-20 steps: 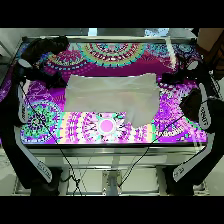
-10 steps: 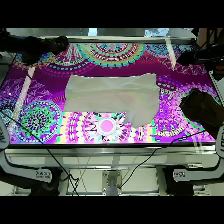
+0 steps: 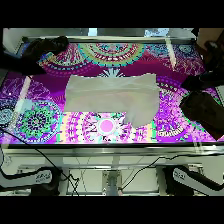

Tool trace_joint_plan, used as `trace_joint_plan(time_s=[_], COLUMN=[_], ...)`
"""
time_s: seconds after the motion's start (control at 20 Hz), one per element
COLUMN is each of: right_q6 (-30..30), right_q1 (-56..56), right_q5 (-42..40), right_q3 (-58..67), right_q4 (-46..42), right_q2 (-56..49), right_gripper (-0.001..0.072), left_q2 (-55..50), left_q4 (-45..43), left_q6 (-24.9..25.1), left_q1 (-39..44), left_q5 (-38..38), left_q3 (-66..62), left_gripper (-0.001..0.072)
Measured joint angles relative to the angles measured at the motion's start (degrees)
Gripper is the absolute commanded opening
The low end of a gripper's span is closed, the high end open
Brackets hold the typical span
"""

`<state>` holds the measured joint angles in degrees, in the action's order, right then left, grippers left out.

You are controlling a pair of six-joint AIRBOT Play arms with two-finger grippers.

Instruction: Fold the shirts.

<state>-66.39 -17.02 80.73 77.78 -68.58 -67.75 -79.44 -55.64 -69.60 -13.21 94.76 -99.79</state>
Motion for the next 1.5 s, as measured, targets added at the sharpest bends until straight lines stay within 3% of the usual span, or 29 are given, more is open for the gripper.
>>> trace_joint_plan(time_s=[0.05,0.1,0.15,0.3,0.4,0.65,0.8,1.3,1.5], right_q6=[0.2,0.4,1.0,4.4,6.6,8.8,9.8,11.2,11.3], right_q1=[-0.6,-1.0,-1.2,-1.8,-1.9,-2.0,-2.0,3.4,4.0], right_q5=[-0.8,-1.4,-2.0,-6.3,-10.1,-18.4,-23.1,-33.5,-36.7], right_q3=[-3.9,-7.4,-10.8,-20.5,-26.1,-36.1,-38.4,-39.8,-39.9], right_q4=[1.3,2.4,3.6,7.5,9.4,11.7,15.1,24.6,25.5], right_q2=[0.7,1.2,1.6,2.1,2.3,-0.2,-3.1,-11.5,-12.3], right_gripper=[0.0527,0.0527,0.0527,0.0518,0.0434,0.0434,0.0368,0.0366,0.02], left_q2=[0.0,0.2,0.2,0.3,0.3,0.3,0.4,0.4,0.4], left_q4=[-0.2,-0.3,-0.1,3.1,5.4,10.5,12.2,13.7,13.7], left_q6=[0.1,0.6,1.2,3.9,5.2,7.2,7.7,7.9,7.9], left_q1=[0.0,0.0,0.0,0.0,0.0,0.0,0.0,0.0,0.0], left_q5=[-0.5,-1.2,-1.8,-4.2,-6.4,-11.4,-13.0,-14.2,-14.2], left_q3=[4.0,8.5,12.8,24.2,28.6,32.5,33.1,33.4,33.4], left_gripper=[0.0077,0.0256,0.0383,0.0383,0.0383,0.0383,0.0383,0.0382,0.0383])
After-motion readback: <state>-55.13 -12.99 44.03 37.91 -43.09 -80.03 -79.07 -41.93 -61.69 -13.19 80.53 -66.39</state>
